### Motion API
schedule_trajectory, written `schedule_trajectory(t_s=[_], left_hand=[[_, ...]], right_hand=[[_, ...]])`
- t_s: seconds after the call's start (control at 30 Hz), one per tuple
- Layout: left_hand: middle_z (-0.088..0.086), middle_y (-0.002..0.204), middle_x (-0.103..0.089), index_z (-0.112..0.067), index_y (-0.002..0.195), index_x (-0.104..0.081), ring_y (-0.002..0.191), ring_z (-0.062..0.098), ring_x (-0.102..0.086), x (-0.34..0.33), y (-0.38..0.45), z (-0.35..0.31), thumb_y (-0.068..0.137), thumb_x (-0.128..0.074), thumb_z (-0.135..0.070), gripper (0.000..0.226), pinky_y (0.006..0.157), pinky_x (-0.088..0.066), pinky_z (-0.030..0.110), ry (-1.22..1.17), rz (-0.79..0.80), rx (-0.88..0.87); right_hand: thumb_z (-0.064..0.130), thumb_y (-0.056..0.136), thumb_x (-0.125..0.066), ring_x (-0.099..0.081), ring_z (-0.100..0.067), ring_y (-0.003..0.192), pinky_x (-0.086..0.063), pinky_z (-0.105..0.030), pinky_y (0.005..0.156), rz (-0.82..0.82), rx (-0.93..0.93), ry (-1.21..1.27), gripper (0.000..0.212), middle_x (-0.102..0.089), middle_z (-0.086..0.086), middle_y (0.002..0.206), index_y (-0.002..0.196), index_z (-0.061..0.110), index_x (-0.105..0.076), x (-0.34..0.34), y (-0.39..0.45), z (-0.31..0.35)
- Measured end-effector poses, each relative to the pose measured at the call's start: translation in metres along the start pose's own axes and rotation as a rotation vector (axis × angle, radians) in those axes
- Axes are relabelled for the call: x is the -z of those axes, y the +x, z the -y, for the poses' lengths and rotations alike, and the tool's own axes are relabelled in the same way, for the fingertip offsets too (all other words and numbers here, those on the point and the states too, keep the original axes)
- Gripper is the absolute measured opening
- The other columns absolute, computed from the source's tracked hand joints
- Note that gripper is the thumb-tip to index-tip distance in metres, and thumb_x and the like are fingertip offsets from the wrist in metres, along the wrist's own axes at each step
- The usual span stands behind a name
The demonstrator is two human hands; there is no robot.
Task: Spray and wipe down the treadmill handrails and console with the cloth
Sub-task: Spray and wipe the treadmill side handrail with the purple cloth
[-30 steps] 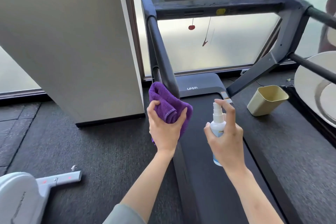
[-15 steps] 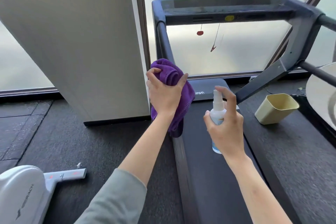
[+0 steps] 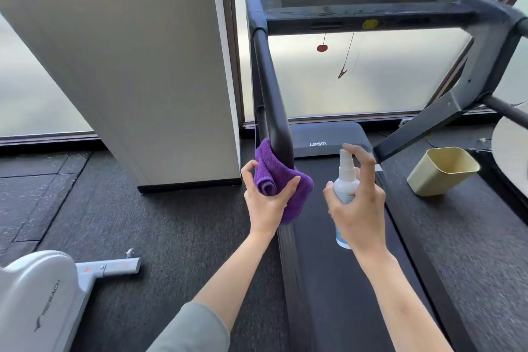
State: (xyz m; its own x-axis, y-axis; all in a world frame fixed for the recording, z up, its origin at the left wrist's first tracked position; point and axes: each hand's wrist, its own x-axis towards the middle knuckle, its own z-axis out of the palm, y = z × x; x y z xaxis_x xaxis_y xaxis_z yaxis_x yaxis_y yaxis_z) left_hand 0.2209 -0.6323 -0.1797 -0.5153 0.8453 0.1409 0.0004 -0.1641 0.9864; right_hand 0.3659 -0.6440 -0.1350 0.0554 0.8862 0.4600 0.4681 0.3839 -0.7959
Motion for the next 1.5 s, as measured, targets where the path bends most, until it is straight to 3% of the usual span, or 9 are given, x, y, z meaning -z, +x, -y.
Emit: schedule_trajectory(t_s=[0.17, 0.33, 0.53, 0.77, 0.93, 1.1, 1.33, 1.43, 1.5], left_hand=[[-0.015, 0.098, -0.061, -0.041, 0.101, -0.04, 0.081, 0.008, -0.061, 0.008, 0.012, -0.01, 0.05, -0.086, -0.049, 0.069, 0.066, -0.053, 0.03, -0.09, 0.116, 0.071], [-0.01, 0.097, -0.06, -0.051, 0.086, -0.033, 0.07, 0.01, -0.062, -0.017, 0.035, -0.054, 0.043, -0.081, -0.069, 0.066, 0.045, -0.047, 0.02, -0.007, -0.05, 0.156], [0.001, 0.103, -0.058, -0.025, 0.107, -0.045, 0.081, 0.006, -0.064, -0.003, 0.026, -0.023, 0.052, -0.085, -0.031, 0.068, 0.07, -0.056, 0.027, -0.285, 0.131, 0.18], [-0.003, 0.105, -0.06, -0.025, 0.106, -0.045, 0.096, 0.015, -0.06, 0.015, 0.017, 0.011, 0.06, -0.079, -0.042, 0.06, 0.085, -0.052, 0.038, -0.153, 0.244, 0.13], [-0.013, 0.094, -0.055, -0.024, 0.104, -0.045, 0.077, -0.001, -0.056, 0.031, 0.042, -0.001, 0.063, -0.074, -0.053, 0.058, 0.068, -0.049, 0.018, -0.151, 0.254, 0.12], [-0.022, 0.082, -0.062, -0.023, 0.103, -0.047, 0.074, -0.003, -0.06, 0.044, 0.092, -0.02, 0.063, -0.079, -0.049, 0.058, 0.064, -0.05, 0.017, -0.256, 0.313, 0.142], [-0.016, 0.091, -0.062, -0.036, 0.095, -0.051, 0.085, 0.008, -0.061, 0.089, 0.151, -0.011, 0.051, -0.084, -0.065, 0.062, 0.08, -0.055, 0.036, -0.161, 0.419, 0.16], [-0.008, 0.098, -0.061, -0.03, 0.101, -0.05, 0.086, 0.007, -0.061, 0.105, 0.174, -0.007, 0.054, -0.083, -0.063, 0.066, 0.076, -0.055, 0.031, -0.172, 0.487, 0.208], [-0.009, 0.098, -0.059, -0.029, 0.101, -0.05, 0.083, 0.003, -0.061, 0.11, 0.19, -0.004, 0.055, -0.083, -0.062, 0.066, 0.07, -0.052, 0.022, -0.181, 0.517, 0.216]], right_hand=[[-0.003, 0.085, -0.067, -0.056, -0.014, 0.055, -0.051, -0.024, 0.048, 0.001, 0.03, -0.011, 0.072, -0.058, 0.031, 0.089, 0.129, 0.046, -0.038, 0.01, -0.008, 0.0], [-0.003, 0.084, -0.067, -0.055, -0.009, 0.061, -0.044, -0.01, 0.051, -0.026, 0.042, -0.027, 0.068, -0.054, 0.036, 0.089, 0.131, 0.038, -0.041, 0.017, -0.002, 0.001], [-0.004, 0.082, -0.068, -0.052, -0.008, 0.058, -0.039, -0.005, 0.054, -0.021, 0.052, -0.014, 0.067, -0.054, 0.022, 0.076, 0.13, 0.034, -0.042, 0.007, 0.001, 0.005], [-0.005, 0.082, -0.068, -0.052, -0.009, 0.058, -0.043, -0.01, 0.052, 0.02, 0.062, 0.016, 0.068, -0.055, 0.025, 0.079, 0.131, 0.034, -0.042, -0.005, 0.004, 0.012], [-0.002, 0.084, -0.067, -0.061, -0.019, 0.054, -0.055, -0.03, 0.051, -0.039, 0.032, -0.002, 0.067, -0.061, 0.001, 0.09, 0.131, 0.038, -0.04, -0.008, 0.022, 0.033], [-0.002, 0.083, -0.066, -0.053, -0.014, 0.056, -0.049, -0.026, 0.056, -0.129, 0.082, -0.178, 0.068, -0.053, 0.004, 0.072, 0.13, 0.037, -0.037, -0.041, 0.035, 0.065], [0.002, 0.085, -0.066, -0.057, -0.024, 0.068, -0.053, -0.037, 0.064, -0.255, -0.019, -0.33, 0.064, -0.059, 0.0, 0.092, 0.131, 0.035, -0.036, -0.124, 0.043, 0.113], [0.004, 0.086, -0.066, -0.063, -0.029, 0.075, -0.057, -0.047, 0.068, -0.282, -0.083, -0.38, 0.059, -0.057, 0.0, 0.092, 0.136, 0.025, -0.041, -0.157, 0.048, 0.121], [0.006, 0.087, -0.066, -0.064, -0.03, 0.078, -0.055, -0.041, 0.067, -0.294, -0.115, -0.422, 0.057, -0.057, 0.001, 0.093, 0.137, 0.02, -0.043, -0.175, 0.053, 0.121]])
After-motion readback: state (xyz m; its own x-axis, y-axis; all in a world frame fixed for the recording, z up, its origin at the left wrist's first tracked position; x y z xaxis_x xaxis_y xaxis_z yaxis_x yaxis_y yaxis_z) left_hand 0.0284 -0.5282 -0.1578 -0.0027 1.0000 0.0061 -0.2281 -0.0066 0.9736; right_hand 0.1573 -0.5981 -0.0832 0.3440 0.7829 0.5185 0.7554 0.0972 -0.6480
